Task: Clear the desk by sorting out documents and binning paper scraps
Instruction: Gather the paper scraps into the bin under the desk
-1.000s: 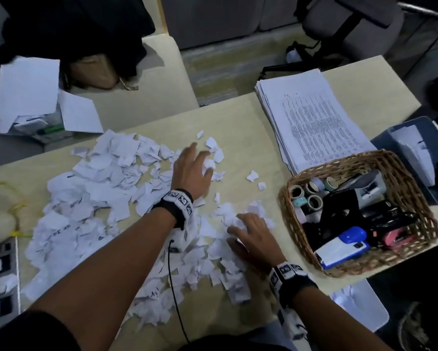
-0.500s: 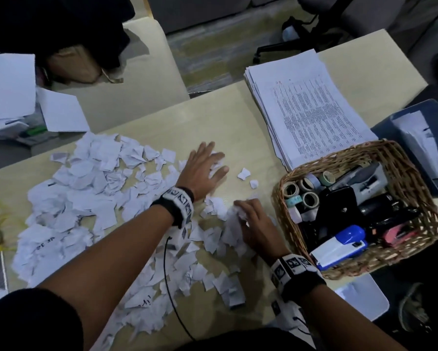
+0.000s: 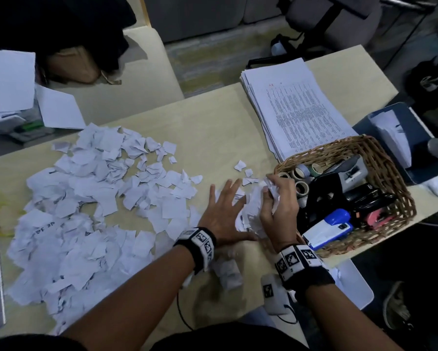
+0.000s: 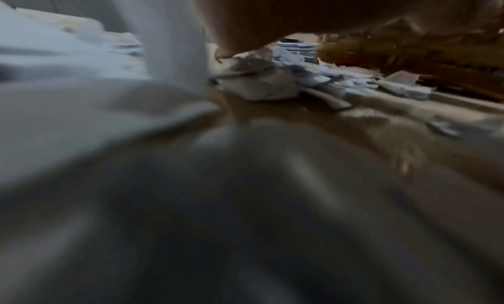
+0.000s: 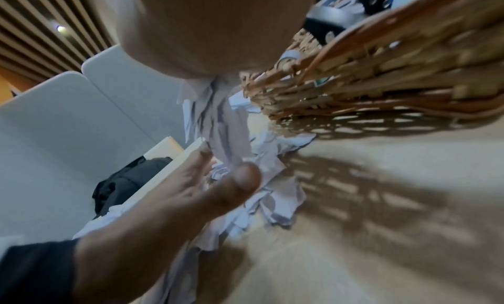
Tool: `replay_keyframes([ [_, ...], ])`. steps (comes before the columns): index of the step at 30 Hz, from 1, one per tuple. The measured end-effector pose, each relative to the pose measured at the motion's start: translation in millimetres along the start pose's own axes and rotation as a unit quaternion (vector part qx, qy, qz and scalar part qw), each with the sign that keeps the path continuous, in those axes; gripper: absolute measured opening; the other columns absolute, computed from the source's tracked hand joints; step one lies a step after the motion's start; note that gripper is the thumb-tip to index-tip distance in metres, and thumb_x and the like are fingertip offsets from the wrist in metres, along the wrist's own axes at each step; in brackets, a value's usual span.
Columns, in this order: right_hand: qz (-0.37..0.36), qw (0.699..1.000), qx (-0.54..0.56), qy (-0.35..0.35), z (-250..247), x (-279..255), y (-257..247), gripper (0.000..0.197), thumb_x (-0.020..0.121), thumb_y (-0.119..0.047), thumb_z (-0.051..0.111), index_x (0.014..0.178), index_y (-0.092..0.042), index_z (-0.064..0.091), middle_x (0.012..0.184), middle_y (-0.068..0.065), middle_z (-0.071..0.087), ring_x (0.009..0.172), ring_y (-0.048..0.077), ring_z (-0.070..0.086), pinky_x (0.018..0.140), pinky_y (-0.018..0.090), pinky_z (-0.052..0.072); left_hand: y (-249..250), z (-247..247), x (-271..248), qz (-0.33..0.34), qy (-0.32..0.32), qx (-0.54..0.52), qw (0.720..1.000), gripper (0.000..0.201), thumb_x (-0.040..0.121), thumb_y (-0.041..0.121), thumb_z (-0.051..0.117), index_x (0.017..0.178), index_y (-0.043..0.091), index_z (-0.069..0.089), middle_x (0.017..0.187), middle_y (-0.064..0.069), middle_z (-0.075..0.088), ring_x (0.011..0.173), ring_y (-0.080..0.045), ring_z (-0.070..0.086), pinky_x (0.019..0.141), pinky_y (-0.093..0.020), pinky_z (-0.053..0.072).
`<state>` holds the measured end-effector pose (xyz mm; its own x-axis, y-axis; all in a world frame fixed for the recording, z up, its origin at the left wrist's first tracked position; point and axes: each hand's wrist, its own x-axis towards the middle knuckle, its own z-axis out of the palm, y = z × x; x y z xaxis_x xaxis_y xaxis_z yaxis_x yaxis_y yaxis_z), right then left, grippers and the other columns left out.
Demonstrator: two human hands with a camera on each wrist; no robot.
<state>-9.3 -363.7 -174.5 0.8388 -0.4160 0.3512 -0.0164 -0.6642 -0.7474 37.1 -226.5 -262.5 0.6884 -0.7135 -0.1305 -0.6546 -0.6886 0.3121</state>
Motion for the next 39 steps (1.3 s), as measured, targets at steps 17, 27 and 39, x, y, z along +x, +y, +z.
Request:
replay_keyframes([
  [17, 0.057, 0.995, -0.031, 0.072, -24, -66, -12, 0.024, 0.094, -0.003, 0.052, 0.116, 0.003, 0.058, 0.106, 0.013, 0.054, 0.099, 0.015, 0.052, 0.091, 0.021, 0.042, 22, -8, 14, 0.108, -0.035, 0.073, 0.991, 0.027, 0.081, 0.008, 0.047, 0.108, 0.012, 0.052, 0.099, -0.015, 0.057, 0.077, -0.032, 0.053, 0.055, -0.035, 0.037],
  [27, 0.199, 0.954, 0.081, 0.211, -65, -60, -14, 0.021, 0.093, -0.007, 0.058, 0.114, -0.01, 0.061, 0.114, 0.003, 0.06, 0.11, 0.003, 0.054, 0.096, 0.016, 0.04, 53, -84, 25, -0.02, 0.031, -0.144, 0.989, 0.026, 0.093, 0.022, 0.055, 0.106, 0.0, 0.053, 0.091, -0.024, 0.06, 0.085, -0.04, 0.058, 0.066, -0.038, 0.039],
  [39, 0.275, 0.843, 0.045, 0.46, -245, -129, 77, 0.026, 0.089, -0.015, 0.062, 0.105, -0.035, 0.057, 0.106, -0.006, 0.063, 0.104, 0.016, 0.061, 0.096, 0.04, 0.05, 315, -66, 46, 0.194, -0.055, -0.345, 0.917, 0.018, 0.088, 0.026, 0.051, 0.08, 0.009, 0.053, 0.073, -0.018, 0.058, 0.069, -0.034, 0.054, 0.06, -0.035, 0.035],
])
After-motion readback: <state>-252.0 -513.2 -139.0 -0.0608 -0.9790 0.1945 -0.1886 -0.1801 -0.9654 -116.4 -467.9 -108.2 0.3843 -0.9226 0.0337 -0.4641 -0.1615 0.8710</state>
